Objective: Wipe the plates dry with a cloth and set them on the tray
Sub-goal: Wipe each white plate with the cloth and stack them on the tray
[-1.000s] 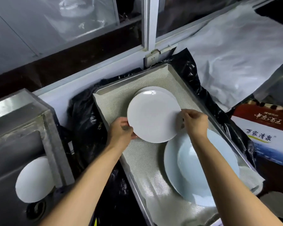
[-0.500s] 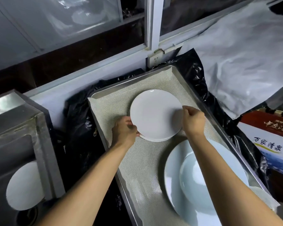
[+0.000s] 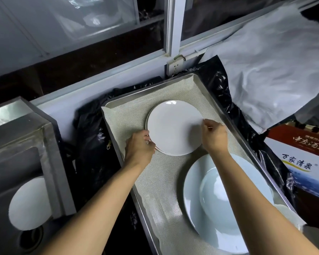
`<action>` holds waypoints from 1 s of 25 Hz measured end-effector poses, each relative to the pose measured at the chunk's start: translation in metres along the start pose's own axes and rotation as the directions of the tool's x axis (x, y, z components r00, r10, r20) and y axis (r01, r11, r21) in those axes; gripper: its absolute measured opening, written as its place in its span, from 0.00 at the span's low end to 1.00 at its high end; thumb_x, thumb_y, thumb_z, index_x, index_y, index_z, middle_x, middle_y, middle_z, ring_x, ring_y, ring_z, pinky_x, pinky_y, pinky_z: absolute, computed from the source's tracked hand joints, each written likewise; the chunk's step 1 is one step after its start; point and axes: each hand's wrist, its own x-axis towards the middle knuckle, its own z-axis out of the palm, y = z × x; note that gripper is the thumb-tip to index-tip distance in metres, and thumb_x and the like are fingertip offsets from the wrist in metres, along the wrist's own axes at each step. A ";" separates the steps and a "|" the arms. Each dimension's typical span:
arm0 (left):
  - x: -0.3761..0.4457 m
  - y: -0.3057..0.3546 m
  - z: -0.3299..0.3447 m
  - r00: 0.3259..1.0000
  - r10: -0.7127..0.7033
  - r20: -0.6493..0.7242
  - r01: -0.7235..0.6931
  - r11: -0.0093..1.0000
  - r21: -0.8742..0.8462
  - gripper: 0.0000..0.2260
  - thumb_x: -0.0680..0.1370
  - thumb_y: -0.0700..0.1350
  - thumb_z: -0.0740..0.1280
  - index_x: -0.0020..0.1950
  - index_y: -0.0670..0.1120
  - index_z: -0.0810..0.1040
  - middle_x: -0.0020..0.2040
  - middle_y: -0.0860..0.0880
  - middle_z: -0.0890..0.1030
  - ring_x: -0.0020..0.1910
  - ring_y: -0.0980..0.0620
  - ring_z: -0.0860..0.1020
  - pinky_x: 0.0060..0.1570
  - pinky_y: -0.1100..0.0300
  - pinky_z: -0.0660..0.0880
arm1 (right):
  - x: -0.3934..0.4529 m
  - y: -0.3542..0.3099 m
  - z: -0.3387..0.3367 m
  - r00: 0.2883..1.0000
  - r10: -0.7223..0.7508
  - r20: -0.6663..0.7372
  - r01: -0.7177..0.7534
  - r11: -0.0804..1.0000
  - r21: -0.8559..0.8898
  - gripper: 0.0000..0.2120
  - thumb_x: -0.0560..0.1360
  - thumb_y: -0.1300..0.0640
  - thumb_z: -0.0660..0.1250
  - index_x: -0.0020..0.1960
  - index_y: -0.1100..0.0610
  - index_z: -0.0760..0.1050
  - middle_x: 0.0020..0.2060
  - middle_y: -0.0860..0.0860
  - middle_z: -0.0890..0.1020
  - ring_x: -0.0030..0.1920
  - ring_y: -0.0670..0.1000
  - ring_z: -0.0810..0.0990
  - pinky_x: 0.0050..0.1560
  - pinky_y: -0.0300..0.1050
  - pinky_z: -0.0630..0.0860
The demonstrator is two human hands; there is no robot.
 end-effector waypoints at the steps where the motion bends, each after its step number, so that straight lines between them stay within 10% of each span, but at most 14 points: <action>1: -0.004 0.001 -0.004 1.000 0.012 0.007 -0.012 0.999 0.036 0.13 0.74 0.35 0.72 0.58 0.45 0.82 0.50 0.49 0.84 0.46 0.45 0.85 0.49 0.45 0.82 | -0.004 0.000 0.000 1.000 -0.021 -0.005 0.021 1.000 -0.019 0.11 0.80 0.60 0.62 0.42 0.63 0.78 0.33 0.59 0.76 0.39 0.63 0.72 0.38 0.49 0.64; 7: -0.039 0.012 -0.037 0.983 0.182 0.023 -0.183 0.974 0.132 0.13 0.76 0.36 0.70 0.58 0.47 0.83 0.54 0.54 0.84 0.52 0.55 0.82 0.57 0.60 0.78 | -0.052 -0.017 0.001 0.994 -0.107 -0.006 0.107 0.992 0.064 0.15 0.79 0.62 0.63 0.64 0.60 0.81 0.59 0.55 0.83 0.56 0.54 0.82 0.57 0.40 0.72; 12: -0.076 0.008 -0.071 0.969 0.231 -0.085 -0.223 0.970 0.092 0.10 0.75 0.36 0.70 0.50 0.50 0.84 0.45 0.59 0.84 0.41 0.66 0.81 0.45 0.74 0.75 | -0.105 -0.047 0.009 0.971 -0.236 0.024 0.232 0.966 0.114 0.14 0.79 0.62 0.63 0.62 0.57 0.81 0.58 0.52 0.84 0.55 0.51 0.83 0.55 0.38 0.72; 21: -0.159 -0.032 -0.152 0.960 0.179 -0.214 -0.182 0.983 0.003 0.12 0.76 0.35 0.67 0.50 0.50 0.84 0.46 0.56 0.85 0.46 0.62 0.82 0.51 0.69 0.77 | -0.203 -0.098 0.033 0.902 -0.420 0.102 0.396 0.897 0.197 0.12 0.80 0.61 0.64 0.60 0.54 0.82 0.53 0.47 0.84 0.48 0.45 0.81 0.48 0.25 0.70; 25: -0.193 -0.065 -0.200 0.957 0.133 -0.257 -0.142 0.990 -0.014 0.13 0.76 0.35 0.67 0.51 0.51 0.84 0.47 0.58 0.85 0.47 0.63 0.82 0.49 0.73 0.75 | -0.251 -0.116 0.055 0.880 -0.436 0.187 0.383 0.886 0.260 0.13 0.79 0.60 0.64 0.60 0.54 0.82 0.55 0.46 0.85 0.52 0.46 0.83 0.58 0.47 0.79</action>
